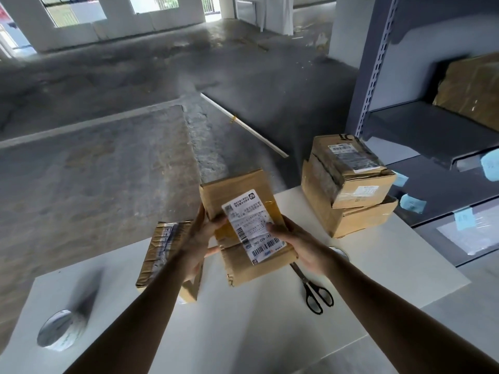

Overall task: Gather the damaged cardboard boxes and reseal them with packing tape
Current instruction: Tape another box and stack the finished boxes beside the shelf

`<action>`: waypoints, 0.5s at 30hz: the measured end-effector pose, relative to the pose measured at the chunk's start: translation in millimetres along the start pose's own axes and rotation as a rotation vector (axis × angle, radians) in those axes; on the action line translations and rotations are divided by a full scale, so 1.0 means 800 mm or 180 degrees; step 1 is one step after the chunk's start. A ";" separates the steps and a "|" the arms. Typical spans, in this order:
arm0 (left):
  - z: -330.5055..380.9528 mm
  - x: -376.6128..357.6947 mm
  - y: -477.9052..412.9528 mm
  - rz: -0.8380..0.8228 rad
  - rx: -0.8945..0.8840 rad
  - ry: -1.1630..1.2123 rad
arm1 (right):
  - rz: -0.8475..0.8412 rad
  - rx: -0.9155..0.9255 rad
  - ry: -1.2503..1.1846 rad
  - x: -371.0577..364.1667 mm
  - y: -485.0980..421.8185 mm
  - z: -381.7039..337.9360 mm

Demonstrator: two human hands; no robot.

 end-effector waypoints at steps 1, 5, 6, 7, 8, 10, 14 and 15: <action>-0.004 -0.003 0.001 -0.0016 0.0030 0.0062 | -0.0002 -0.0034 0.0000 0.000 0.000 0.002; -0.015 -0.016 0.008 -0.0130 0.0114 0.0153 | 0.0053 -0.0161 -0.0094 -0.001 0.004 0.010; -0.016 -0.019 0.010 -0.0117 0.0108 0.0141 | 0.0102 -0.0175 -0.0099 0.000 0.004 0.013; -0.015 -0.023 0.013 -0.0131 0.0120 0.0142 | 0.0150 -0.0186 -0.0104 -0.001 0.005 0.015; -0.016 -0.026 0.016 -0.0205 0.0141 0.0116 | 0.0193 -0.0193 -0.0085 -0.002 0.006 0.016; -0.024 -0.028 0.022 -0.0443 0.0235 -0.0037 | 0.0266 -0.0135 -0.0061 -0.004 0.007 0.020; -0.056 -0.025 0.032 -0.0732 0.0644 0.0022 | 0.0543 0.0139 -0.0248 -0.007 0.004 0.023; -0.060 -0.028 0.034 -0.0805 0.0664 0.0009 | 0.0591 0.0183 -0.0280 -0.006 0.002 0.025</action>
Point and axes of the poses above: each hand's wrist, its own y-axis away from the middle knuckle, its own x-axis out of the back of the hand, z = x × y, the point moved 2 cm from there along -y, towards the middle knuckle, and after that the axes turned 12 degrees about -z, right-handed, at the moved point
